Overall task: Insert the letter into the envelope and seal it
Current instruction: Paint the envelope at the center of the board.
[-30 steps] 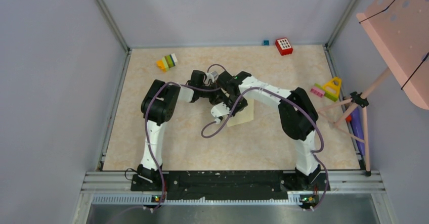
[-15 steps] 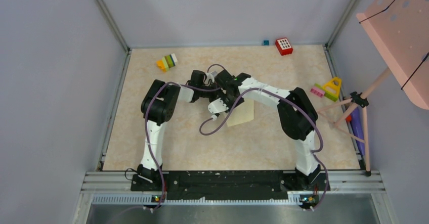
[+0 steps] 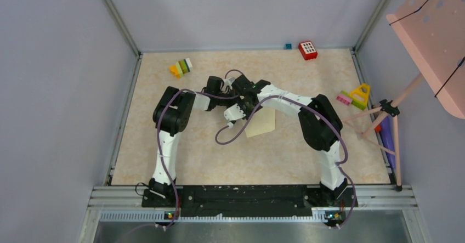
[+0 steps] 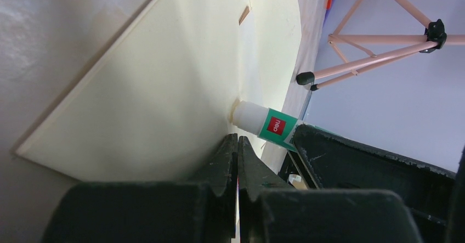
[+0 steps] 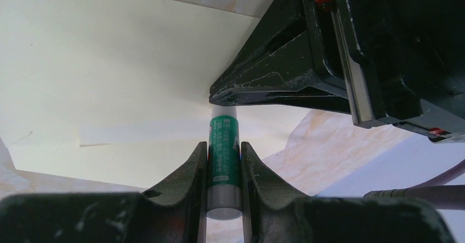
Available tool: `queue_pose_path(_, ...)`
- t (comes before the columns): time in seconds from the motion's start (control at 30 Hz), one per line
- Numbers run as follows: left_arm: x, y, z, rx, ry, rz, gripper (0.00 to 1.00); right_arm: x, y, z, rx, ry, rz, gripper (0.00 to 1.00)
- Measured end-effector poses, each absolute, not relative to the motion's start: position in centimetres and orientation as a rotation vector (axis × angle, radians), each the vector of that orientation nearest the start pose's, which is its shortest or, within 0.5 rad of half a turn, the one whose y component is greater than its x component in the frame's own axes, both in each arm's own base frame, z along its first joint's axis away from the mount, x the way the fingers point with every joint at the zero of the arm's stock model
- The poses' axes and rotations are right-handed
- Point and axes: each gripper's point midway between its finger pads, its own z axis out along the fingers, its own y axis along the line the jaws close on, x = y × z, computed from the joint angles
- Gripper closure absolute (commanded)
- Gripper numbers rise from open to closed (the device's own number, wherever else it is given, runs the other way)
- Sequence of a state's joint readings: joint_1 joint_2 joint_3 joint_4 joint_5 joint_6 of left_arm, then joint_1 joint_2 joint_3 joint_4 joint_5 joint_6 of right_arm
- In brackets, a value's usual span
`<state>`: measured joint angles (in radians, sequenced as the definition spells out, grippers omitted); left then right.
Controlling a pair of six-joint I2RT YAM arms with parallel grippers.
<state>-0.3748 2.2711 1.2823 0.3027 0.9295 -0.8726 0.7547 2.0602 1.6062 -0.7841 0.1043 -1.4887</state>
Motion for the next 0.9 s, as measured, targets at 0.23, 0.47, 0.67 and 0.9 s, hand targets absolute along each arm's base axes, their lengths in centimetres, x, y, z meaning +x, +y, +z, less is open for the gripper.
queue_pose_path(0.23, 38.8, -32.1, 2.9, -0.051, 2.469, -1.698, 0.94, 38.3, 27.6, 6.1, -2.556, 1.262, -0.311, 1.0)
queue_pose_path(0.47, 38.8, -31.2, 2.8, -0.096, 2.455, -1.719, 0.92, 38.3, 27.6, 6.1, -2.555, 1.262, -0.312, 1.0)
queue_pose_path(0.67, 38.9, -30.4, 2.8, -0.125, 2.45, -1.719, 0.97, 38.4, 27.6, 6.1, -2.555, 1.262, -0.312, 1.0)
queue_pose_path(0.9, 38.9, -30.0, 2.6, -0.128, 2.484, -1.672, 1.0, 38.3, 27.8, 6.2, -2.561, 1.263, -0.291, 1.0)
